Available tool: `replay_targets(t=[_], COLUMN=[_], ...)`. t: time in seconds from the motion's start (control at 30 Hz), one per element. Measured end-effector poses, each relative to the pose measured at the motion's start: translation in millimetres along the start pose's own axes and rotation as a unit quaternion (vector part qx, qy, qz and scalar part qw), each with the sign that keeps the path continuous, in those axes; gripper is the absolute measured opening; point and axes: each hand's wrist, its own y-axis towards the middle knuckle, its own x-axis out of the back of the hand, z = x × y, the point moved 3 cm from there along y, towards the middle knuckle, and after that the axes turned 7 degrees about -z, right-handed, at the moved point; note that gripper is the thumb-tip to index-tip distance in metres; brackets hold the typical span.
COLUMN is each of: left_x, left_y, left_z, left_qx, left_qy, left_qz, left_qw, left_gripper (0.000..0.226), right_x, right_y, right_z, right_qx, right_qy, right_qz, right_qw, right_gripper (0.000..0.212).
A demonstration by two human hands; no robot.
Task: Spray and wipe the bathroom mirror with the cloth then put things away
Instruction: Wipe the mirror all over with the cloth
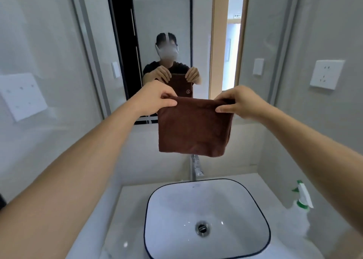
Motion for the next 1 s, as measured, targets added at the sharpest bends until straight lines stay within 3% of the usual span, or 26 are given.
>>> replay_targets(t=[0.33, 0.47, 0.87, 1.0], left_x=[-37.1, -46.1, -109.8, -136.3], left_y=[-129.3, -177.7, -306.0, -320.4], left_z=[22.2, 33.3, 94.2, 116.3], left_qx=[0.108, 0.104, 0.124, 0.127], left_qy=[-0.079, -0.097, -0.101, -0.091], left_qz=[0.028, 0.048, 0.219, 0.254], left_qw=[0.991, 0.989, 0.963, 0.954], left_gripper=[0.017, 0.013, 0.014, 0.014], right_x=[-74.6, -98.3, -230.0, -267.3], right_y=[-97.5, -136.6, -253.7, -265.9], right_z=[34.3, 53.0, 86.1, 80.5], right_qx=[-0.023, -0.051, -0.206, -0.249], right_qy=[0.039, 0.053, 0.129, 0.101], right_qz=[0.032, 0.047, 0.159, 0.173], right_qw=[0.998, 0.996, 0.957, 0.948], right_gripper=[0.014, 0.014, 0.017, 0.019])
